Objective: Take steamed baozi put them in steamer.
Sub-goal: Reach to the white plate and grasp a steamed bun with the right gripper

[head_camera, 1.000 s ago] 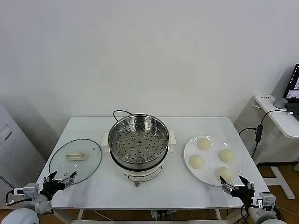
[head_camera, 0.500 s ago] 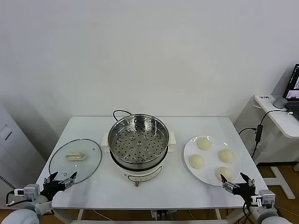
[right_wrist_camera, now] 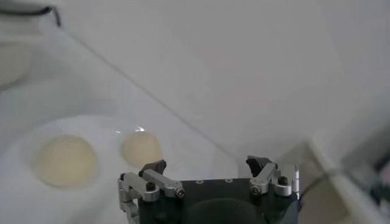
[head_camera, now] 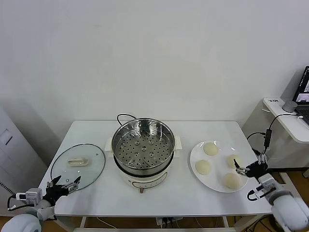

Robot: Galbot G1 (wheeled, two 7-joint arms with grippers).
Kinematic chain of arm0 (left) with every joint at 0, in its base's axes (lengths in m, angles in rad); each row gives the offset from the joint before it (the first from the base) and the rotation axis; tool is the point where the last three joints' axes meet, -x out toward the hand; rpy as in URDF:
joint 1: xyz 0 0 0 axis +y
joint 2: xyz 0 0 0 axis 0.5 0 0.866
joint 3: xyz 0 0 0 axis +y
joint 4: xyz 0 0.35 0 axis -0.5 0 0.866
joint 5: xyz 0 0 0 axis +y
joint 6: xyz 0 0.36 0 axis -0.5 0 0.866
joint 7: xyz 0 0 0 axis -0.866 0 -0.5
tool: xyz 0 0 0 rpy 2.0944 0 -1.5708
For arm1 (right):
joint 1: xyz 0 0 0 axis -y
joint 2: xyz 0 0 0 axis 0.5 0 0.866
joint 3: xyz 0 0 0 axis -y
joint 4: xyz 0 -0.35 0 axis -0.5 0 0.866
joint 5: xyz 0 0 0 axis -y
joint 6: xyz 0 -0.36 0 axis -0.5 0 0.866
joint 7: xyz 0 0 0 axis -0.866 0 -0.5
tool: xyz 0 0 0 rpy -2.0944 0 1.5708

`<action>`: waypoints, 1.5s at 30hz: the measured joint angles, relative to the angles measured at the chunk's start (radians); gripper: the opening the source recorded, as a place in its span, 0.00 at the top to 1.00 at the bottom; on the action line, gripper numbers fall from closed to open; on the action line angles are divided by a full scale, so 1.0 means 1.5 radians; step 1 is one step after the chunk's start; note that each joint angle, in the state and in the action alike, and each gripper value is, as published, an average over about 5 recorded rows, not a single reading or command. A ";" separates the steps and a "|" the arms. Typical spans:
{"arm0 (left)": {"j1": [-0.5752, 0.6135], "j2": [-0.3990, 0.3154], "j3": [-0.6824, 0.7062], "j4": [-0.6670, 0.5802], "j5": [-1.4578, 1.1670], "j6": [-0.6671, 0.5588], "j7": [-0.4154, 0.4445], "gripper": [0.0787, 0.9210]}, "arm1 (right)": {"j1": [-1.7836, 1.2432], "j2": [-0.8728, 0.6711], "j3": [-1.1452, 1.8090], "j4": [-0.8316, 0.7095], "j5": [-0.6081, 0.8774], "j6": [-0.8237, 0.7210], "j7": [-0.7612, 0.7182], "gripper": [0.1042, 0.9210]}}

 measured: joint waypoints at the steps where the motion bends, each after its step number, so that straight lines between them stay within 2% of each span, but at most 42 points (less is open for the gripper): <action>1: -0.002 0.001 0.002 0.000 0.000 0.000 0.000 0.12 | 0.015 -0.008 -0.009 -0.011 -0.009 0.005 -0.014 0.12; 7: -0.016 0.004 0.011 0.002 0.000 0.004 -0.002 0.12 | 0.131 -0.061 -0.096 -0.079 -0.032 0.028 -0.103 0.12; 20: -0.027 0.013 0.017 -0.006 0.001 0.014 -0.005 0.12 | 0.490 -0.107 -0.428 -0.262 0.013 0.070 -0.321 0.12; 33: -0.026 0.014 0.016 -0.009 0.001 0.020 -0.008 0.12 | 0.780 -0.018 -0.708 -0.475 -0.017 0.133 -0.494 0.12; 45: -0.025 0.015 0.015 -0.008 -0.001 0.021 -0.008 0.12 | 0.850 0.072 -0.775 -0.604 -0.088 0.176 -0.549 0.12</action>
